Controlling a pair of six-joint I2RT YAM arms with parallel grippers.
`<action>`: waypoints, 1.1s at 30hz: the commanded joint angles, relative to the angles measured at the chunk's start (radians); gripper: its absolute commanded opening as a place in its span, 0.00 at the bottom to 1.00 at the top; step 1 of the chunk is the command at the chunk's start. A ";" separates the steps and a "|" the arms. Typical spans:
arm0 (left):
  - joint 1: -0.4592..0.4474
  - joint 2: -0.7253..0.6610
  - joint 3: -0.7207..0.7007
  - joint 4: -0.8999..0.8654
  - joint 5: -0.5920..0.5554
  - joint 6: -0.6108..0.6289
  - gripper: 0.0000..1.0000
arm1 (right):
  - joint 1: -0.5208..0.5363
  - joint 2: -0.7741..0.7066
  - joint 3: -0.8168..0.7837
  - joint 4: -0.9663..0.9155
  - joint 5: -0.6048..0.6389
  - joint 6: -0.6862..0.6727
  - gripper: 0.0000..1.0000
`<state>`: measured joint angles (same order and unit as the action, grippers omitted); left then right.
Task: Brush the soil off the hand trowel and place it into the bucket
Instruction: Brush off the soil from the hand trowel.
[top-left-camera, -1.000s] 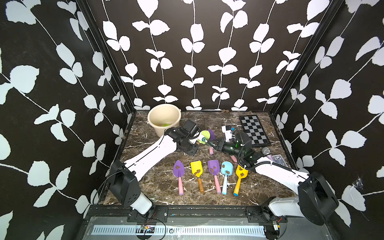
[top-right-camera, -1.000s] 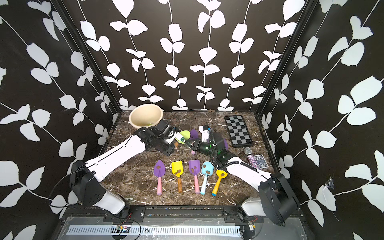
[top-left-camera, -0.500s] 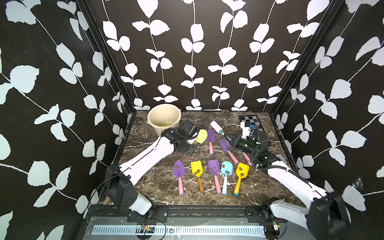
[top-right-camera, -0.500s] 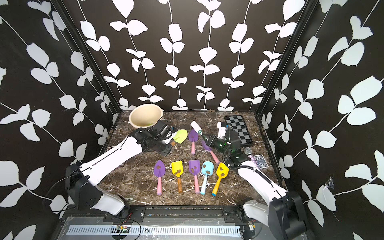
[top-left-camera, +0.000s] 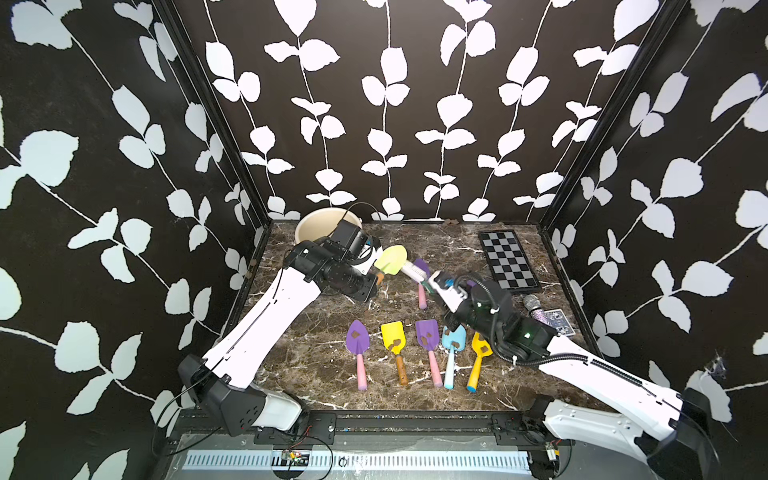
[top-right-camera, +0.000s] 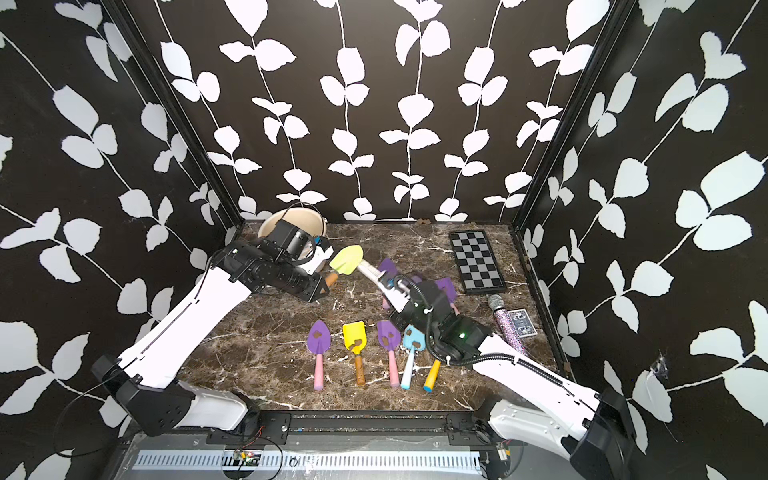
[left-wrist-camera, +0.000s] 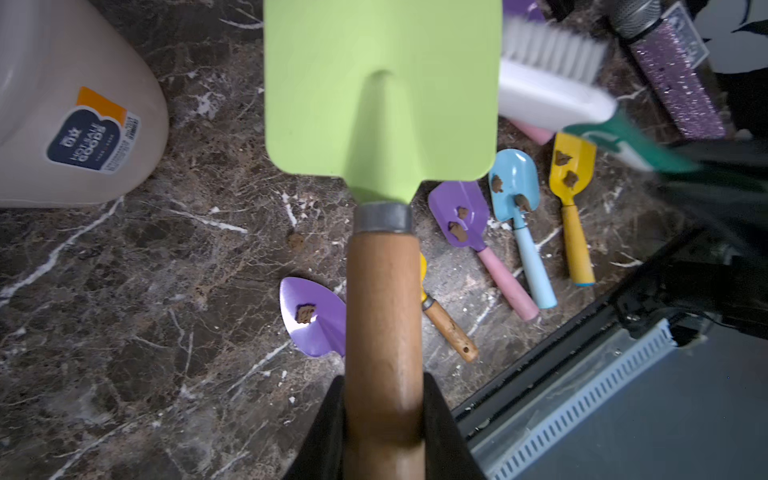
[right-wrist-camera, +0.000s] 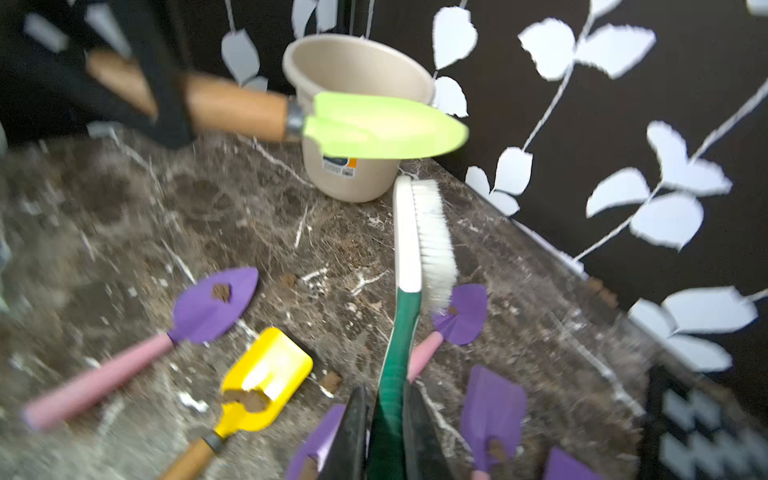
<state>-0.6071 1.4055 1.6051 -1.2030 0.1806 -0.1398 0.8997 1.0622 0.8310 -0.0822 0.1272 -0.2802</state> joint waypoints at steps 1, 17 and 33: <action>0.000 -0.015 0.037 -0.079 0.069 -0.048 0.00 | 0.088 0.034 0.008 0.070 0.227 -0.444 0.00; 0.000 0.014 -0.007 -0.151 -0.041 -0.034 0.00 | 0.273 0.216 -0.044 0.480 0.507 -1.170 0.00; 0.033 -0.045 0.014 -0.181 -0.035 -0.024 0.00 | 0.217 0.226 -0.110 0.490 0.603 -1.073 0.00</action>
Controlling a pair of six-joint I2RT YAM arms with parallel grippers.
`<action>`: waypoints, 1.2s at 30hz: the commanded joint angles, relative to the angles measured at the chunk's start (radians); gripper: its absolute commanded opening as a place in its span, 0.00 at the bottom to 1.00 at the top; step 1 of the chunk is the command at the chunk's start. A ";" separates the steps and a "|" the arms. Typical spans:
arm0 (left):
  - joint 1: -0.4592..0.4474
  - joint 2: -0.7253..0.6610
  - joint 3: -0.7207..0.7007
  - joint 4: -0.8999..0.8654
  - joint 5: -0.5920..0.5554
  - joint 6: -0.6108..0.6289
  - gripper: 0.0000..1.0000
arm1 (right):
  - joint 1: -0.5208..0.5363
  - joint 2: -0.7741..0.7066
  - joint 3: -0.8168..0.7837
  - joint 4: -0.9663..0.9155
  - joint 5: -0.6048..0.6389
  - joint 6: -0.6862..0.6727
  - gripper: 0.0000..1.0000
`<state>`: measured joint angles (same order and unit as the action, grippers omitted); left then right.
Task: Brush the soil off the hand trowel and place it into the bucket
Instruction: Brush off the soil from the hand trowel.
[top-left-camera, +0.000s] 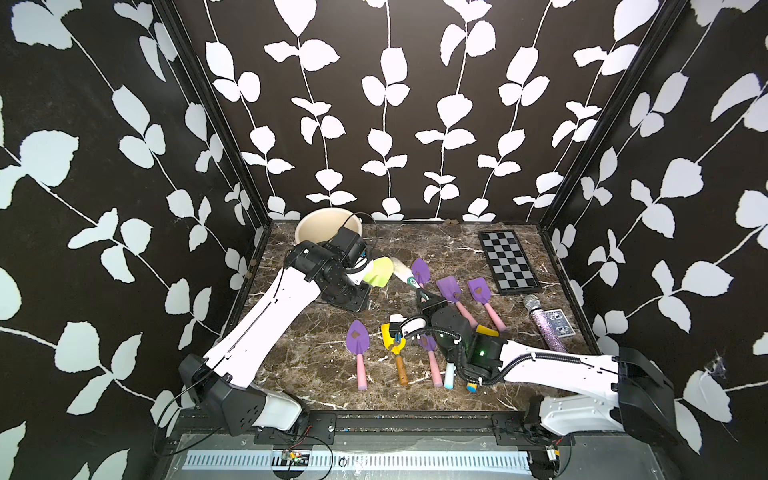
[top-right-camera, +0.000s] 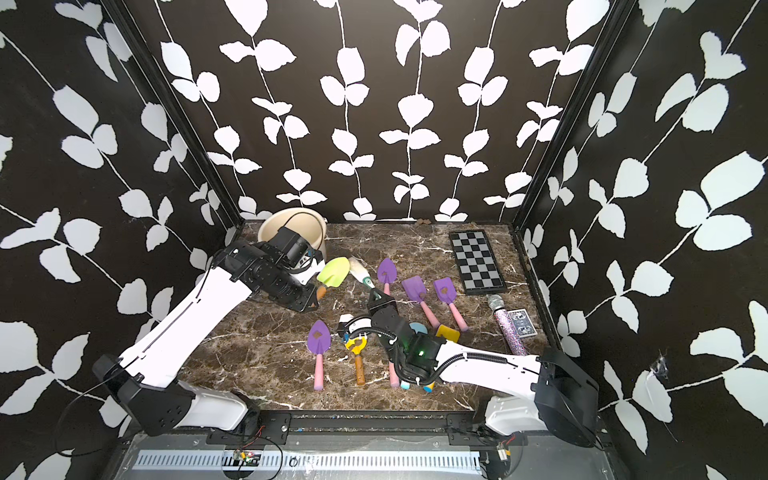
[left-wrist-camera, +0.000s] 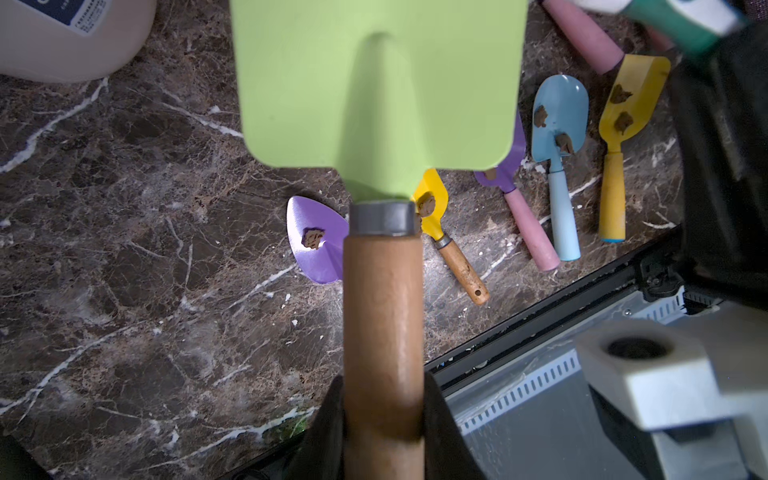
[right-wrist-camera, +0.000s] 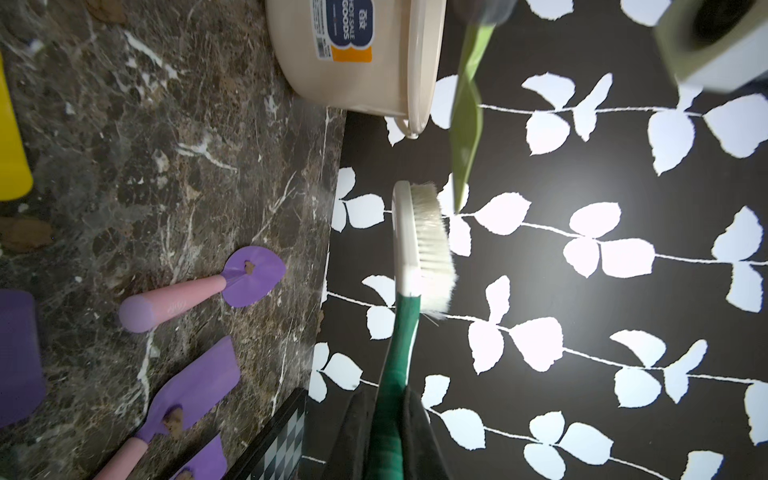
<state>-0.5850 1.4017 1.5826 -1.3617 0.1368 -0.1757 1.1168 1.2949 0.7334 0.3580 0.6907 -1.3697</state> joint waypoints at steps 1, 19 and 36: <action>0.013 -0.040 0.047 -0.020 0.019 0.012 0.00 | 0.003 0.001 -0.017 0.051 0.042 0.013 0.00; 0.018 0.014 -0.049 0.062 0.017 0.025 0.00 | 0.044 0.036 0.072 0.100 0.001 -0.006 0.00; 0.017 -0.066 -0.263 0.335 -0.032 -0.022 0.00 | -0.199 -0.190 0.137 -0.330 -0.535 1.217 0.00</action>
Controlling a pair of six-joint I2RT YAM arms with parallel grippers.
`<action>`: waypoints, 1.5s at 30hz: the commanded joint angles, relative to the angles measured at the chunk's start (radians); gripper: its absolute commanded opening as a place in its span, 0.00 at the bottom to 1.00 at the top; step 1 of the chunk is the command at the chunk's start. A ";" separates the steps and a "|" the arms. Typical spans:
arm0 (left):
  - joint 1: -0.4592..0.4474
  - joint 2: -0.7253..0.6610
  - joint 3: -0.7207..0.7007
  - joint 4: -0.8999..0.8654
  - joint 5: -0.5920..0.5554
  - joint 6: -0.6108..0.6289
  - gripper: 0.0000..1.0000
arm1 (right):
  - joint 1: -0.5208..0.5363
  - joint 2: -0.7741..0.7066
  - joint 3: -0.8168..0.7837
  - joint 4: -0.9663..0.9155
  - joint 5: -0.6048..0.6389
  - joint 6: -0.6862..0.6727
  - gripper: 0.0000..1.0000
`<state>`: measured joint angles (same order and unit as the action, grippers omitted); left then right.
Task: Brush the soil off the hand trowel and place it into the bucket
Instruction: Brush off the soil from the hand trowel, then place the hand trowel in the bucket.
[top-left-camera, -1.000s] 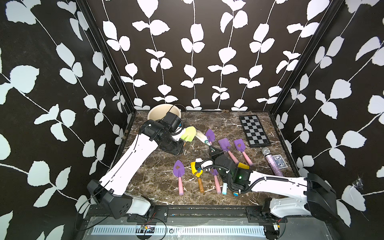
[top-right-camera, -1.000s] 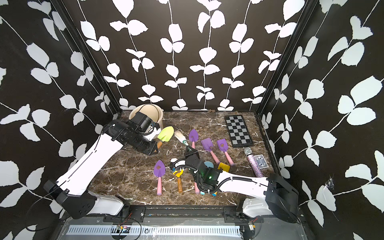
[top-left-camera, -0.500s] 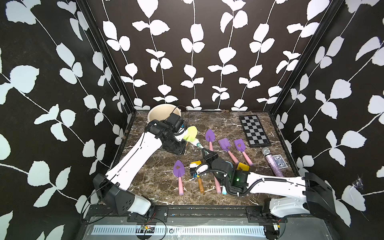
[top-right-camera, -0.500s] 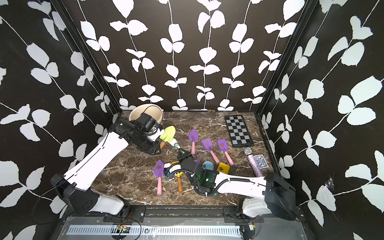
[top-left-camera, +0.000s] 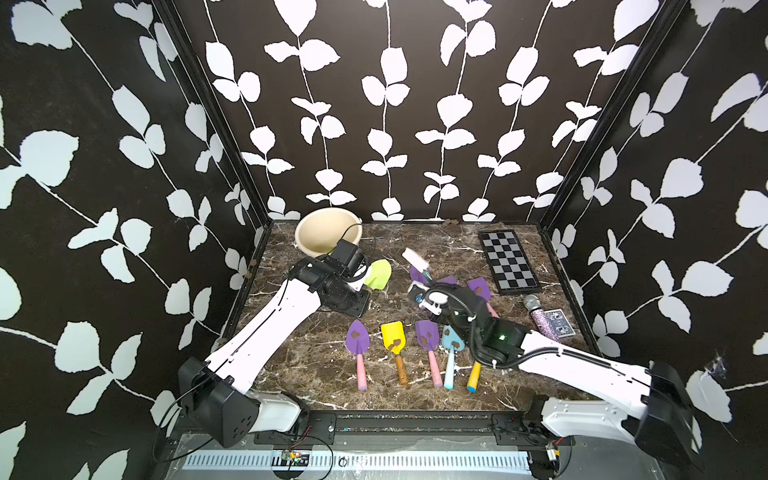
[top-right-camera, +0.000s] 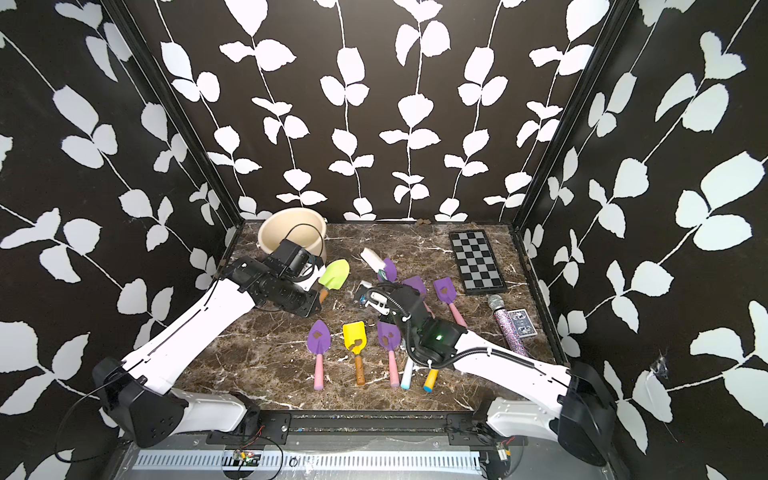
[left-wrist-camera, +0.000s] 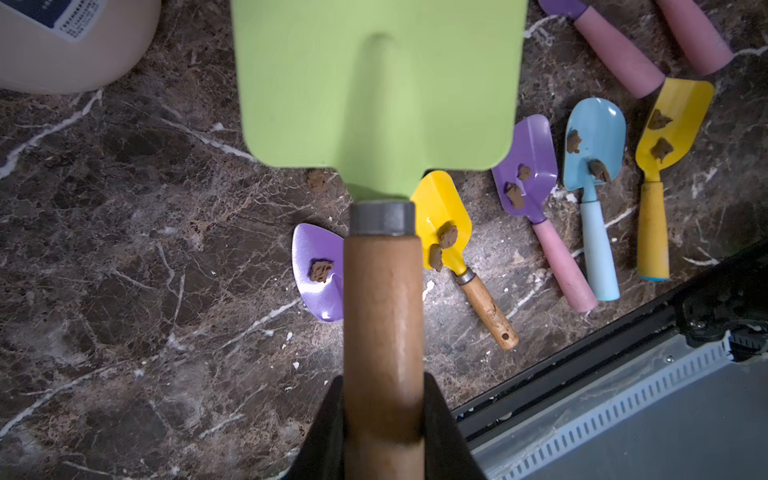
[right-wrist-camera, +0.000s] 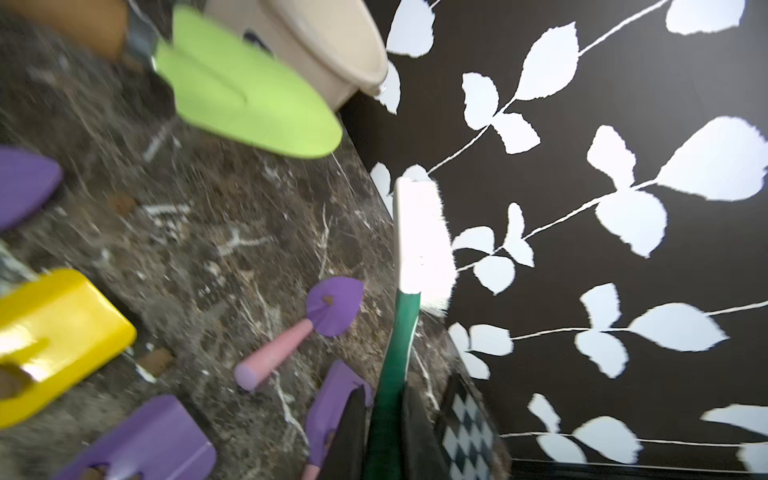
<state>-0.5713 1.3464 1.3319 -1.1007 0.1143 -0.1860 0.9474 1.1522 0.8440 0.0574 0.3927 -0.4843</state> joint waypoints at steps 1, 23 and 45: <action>0.002 -0.008 -0.013 0.080 -0.011 -0.012 0.00 | -0.047 -0.056 0.025 -0.020 -0.322 0.407 0.00; 0.003 -0.015 -0.025 0.122 -0.017 0.000 0.00 | -0.247 0.190 -0.040 0.439 -0.815 1.343 0.00; 0.340 0.075 0.178 0.370 0.134 -0.629 0.00 | -0.403 -0.031 -0.161 0.156 -0.672 1.344 0.00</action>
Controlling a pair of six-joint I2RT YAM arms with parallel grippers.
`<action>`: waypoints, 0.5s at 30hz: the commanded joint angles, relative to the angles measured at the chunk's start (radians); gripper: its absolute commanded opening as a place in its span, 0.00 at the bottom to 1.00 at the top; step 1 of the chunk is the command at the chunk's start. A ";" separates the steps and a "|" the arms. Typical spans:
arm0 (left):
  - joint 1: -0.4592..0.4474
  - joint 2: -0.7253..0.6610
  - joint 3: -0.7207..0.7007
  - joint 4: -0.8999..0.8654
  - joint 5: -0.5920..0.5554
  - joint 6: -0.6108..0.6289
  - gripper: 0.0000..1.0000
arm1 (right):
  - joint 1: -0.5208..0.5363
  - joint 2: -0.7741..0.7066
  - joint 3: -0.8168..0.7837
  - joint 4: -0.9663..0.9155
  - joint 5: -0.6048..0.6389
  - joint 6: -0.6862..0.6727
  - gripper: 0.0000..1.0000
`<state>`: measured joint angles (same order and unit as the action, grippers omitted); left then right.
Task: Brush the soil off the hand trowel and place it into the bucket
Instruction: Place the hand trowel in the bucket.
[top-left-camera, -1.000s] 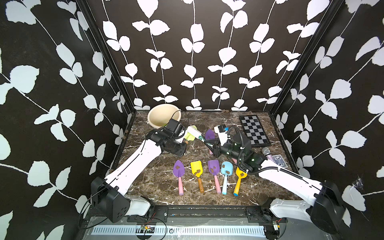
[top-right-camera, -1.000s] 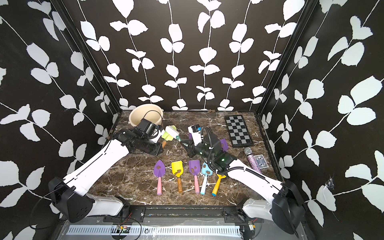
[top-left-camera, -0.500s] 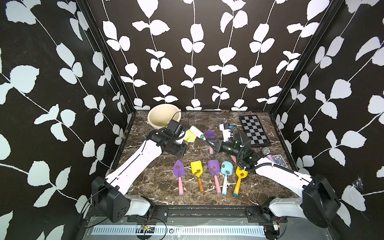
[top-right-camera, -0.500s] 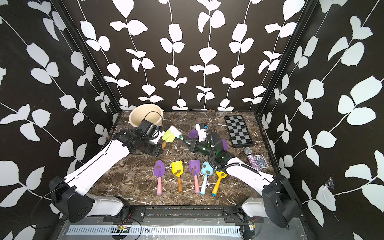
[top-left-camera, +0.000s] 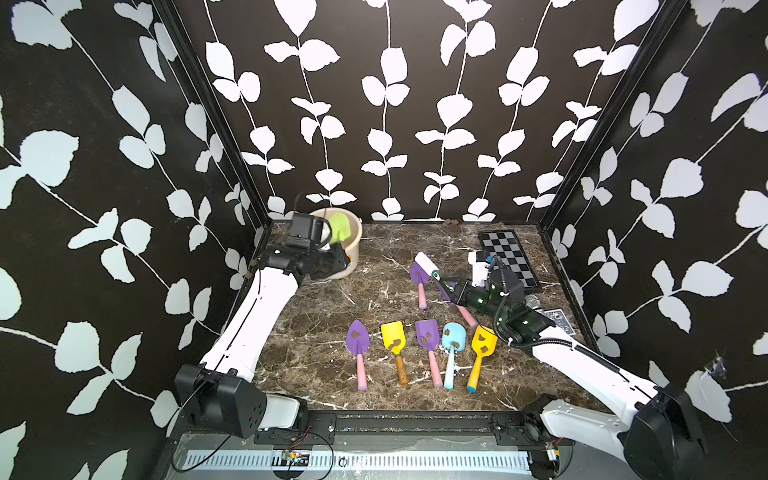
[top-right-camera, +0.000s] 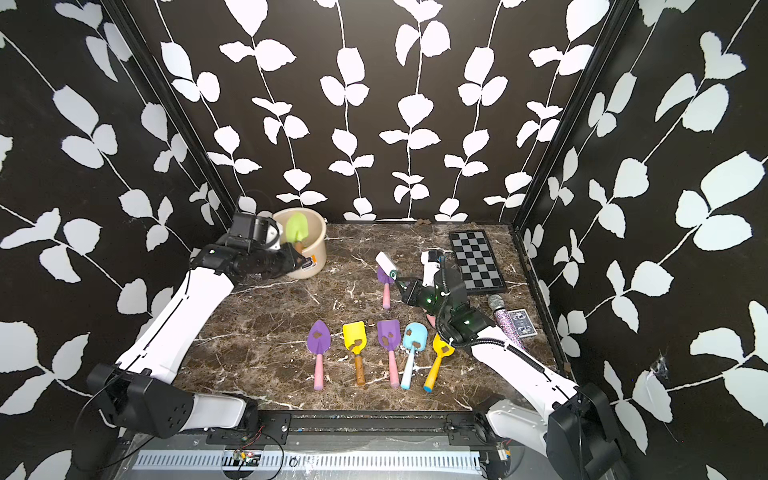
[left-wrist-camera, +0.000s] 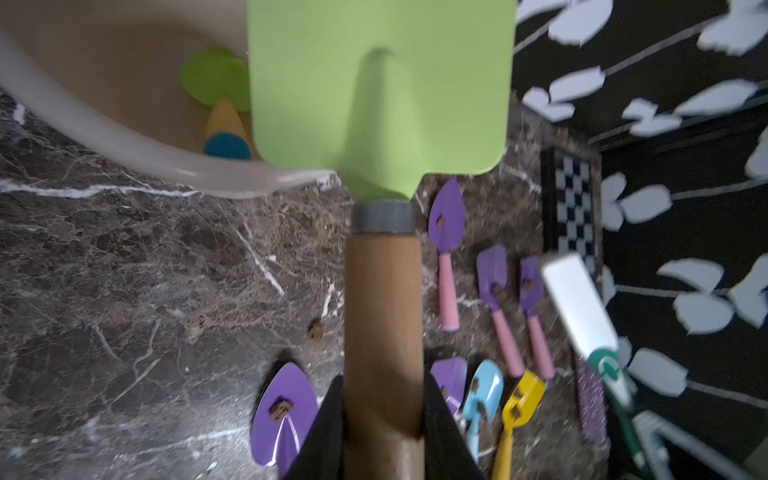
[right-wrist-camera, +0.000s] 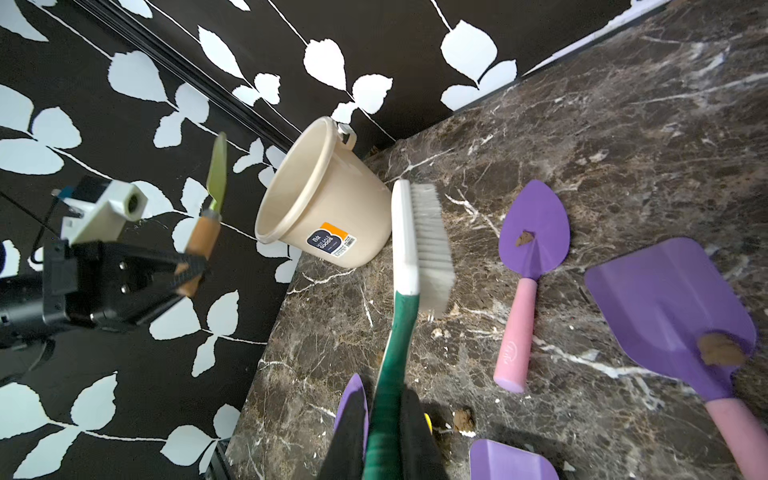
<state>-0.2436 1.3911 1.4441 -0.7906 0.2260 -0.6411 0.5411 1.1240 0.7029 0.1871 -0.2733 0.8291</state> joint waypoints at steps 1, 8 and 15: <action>0.024 0.062 0.100 0.035 0.011 -0.199 0.00 | 0.002 0.001 -0.031 0.044 -0.015 0.044 0.00; 0.060 0.227 0.233 0.035 0.059 -0.319 0.00 | 0.003 -0.003 -0.043 0.039 -0.025 0.061 0.00; 0.080 0.337 0.288 0.044 0.088 -0.497 0.00 | 0.003 -0.030 -0.037 0.004 -0.011 0.038 0.00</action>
<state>-0.1707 1.7306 1.6886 -0.7704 0.2863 -1.0336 0.5411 1.1255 0.6556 0.1642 -0.2916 0.8677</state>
